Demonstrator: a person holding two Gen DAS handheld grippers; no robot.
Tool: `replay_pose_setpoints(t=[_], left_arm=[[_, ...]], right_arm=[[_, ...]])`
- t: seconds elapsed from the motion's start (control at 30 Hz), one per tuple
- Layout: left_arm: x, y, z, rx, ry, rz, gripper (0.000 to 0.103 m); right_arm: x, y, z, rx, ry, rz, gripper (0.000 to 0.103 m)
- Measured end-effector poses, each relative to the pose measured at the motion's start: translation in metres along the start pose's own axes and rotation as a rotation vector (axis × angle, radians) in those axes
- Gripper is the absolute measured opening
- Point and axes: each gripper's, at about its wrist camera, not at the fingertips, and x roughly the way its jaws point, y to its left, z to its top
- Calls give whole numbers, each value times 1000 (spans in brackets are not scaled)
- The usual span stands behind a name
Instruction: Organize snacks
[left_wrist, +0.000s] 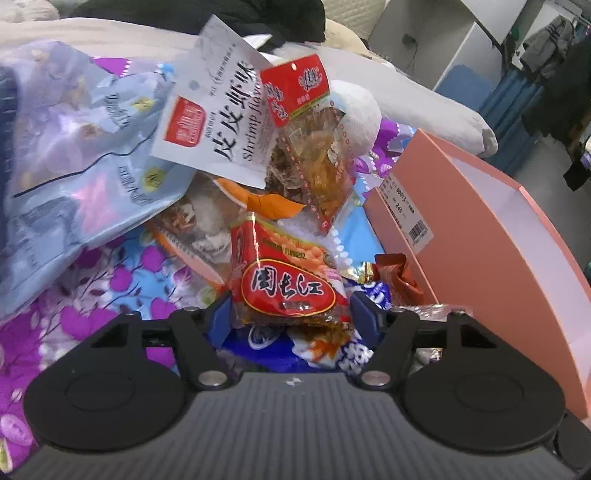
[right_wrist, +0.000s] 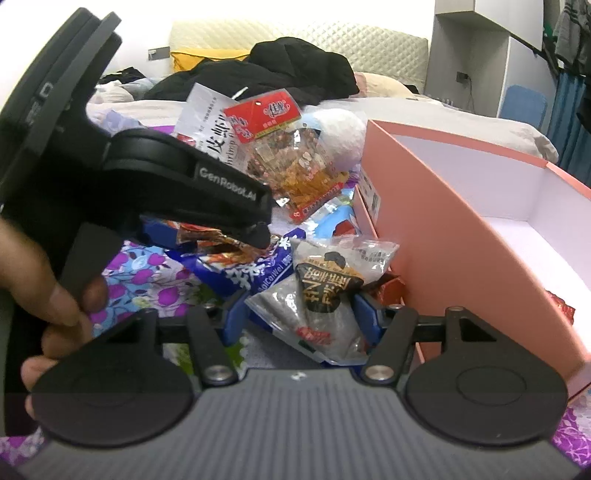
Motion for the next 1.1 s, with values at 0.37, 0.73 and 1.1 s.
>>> replay_pose_setpoints(t=[0.37,0.73,1.1], left_arm=[[-72,9,-35,-63,-51,33,68],[-135,8,-109,-110,-50,81,68],[-163,-7,-173,-91,35,111,78]], right_arm=[[-37,0,-13,-23,31,76,53],[-87,0,-55,-87,72,154,50],[-131,-13,-78,-124,97,208,50]])
